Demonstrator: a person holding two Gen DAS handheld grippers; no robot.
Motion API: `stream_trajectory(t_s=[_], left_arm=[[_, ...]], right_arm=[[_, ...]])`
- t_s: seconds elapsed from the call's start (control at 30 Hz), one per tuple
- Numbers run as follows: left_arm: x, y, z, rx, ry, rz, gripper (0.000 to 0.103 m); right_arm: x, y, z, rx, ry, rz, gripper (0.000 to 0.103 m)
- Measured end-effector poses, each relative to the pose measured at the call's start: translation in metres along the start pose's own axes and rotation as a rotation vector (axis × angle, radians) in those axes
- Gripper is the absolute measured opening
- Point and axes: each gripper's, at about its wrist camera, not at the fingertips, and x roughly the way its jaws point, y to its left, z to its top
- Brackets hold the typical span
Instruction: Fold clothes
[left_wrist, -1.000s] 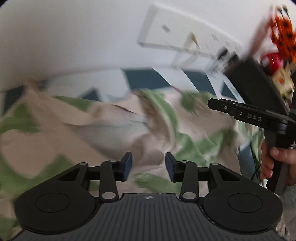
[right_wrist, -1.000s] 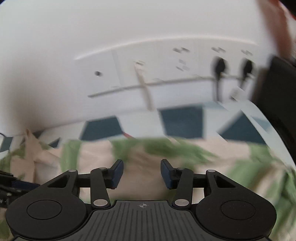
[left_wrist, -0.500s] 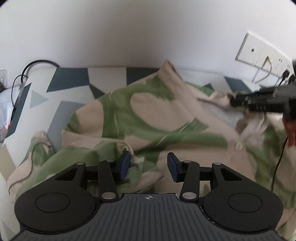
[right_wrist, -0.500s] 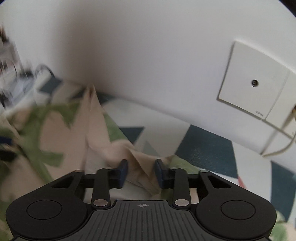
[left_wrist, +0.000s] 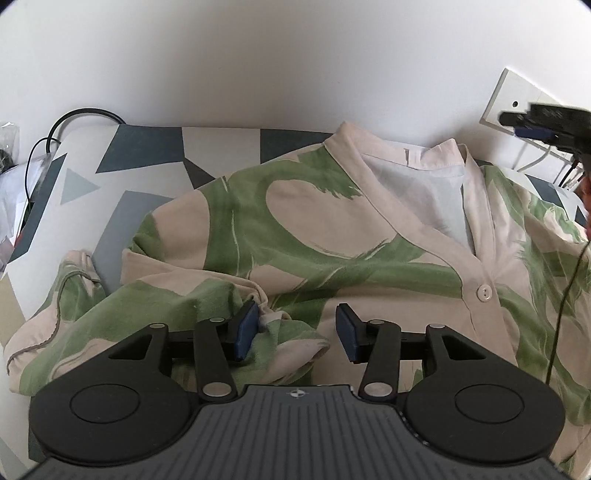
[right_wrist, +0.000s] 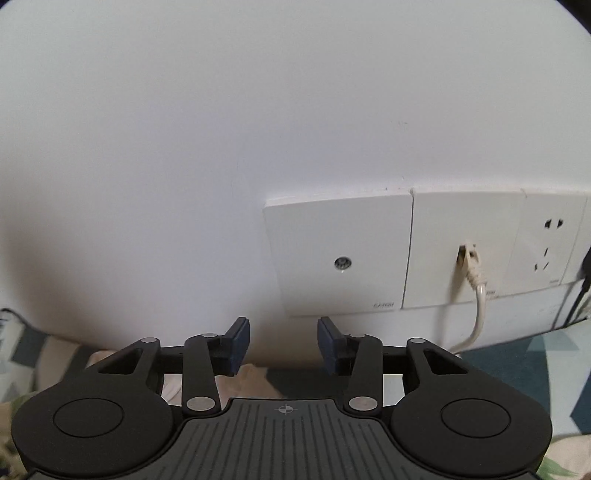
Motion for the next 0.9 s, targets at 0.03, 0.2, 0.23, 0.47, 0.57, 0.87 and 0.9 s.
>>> stream_trajectory(t_s=[0.03, 0.2, 0.23, 0.47, 0.57, 0.87, 0.9], left_arm=[[0.001, 0.0, 0.0, 0.003, -0.002, 0.003, 0.048], [-0.003, 0.008, 0.002, -0.013, -0.014, 0.047, 0.048], [-0.005, 0.01, 0.002, -0.018, -0.018, 0.059, 0.048], [-0.03, 0.023, -0.003, -0.053, -0.027, 0.113, 0.057], [-0.053, 0.019, -0.014, -0.066, 0.0, 0.107, 0.068], [-0.076, 0.0, -0.085, -0.016, 0.097, 0.26, 0.09], [-0.068, 0.005, -0.09, -0.037, 0.129, 0.25, 0.09]], right_arm=[[-0.005, -0.004, -0.004, -0.012, 0.007, -0.007, 0.037], [-0.035, -0.051, -0.035, 0.071, 0.053, -0.136, 0.04], [-0.043, -0.066, -0.043, 0.12, 0.056, -0.179, 0.04], [-0.113, -0.096, -0.117, 0.284, 0.066, -0.278, 0.047], [-0.148, -0.071, -0.141, 0.329, 0.031, -0.344, 0.067], [-0.214, -0.027, -0.211, 0.362, 0.102, -0.516, 0.089], [-0.212, -0.026, -0.215, 0.337, 0.123, -0.542, 0.089]])
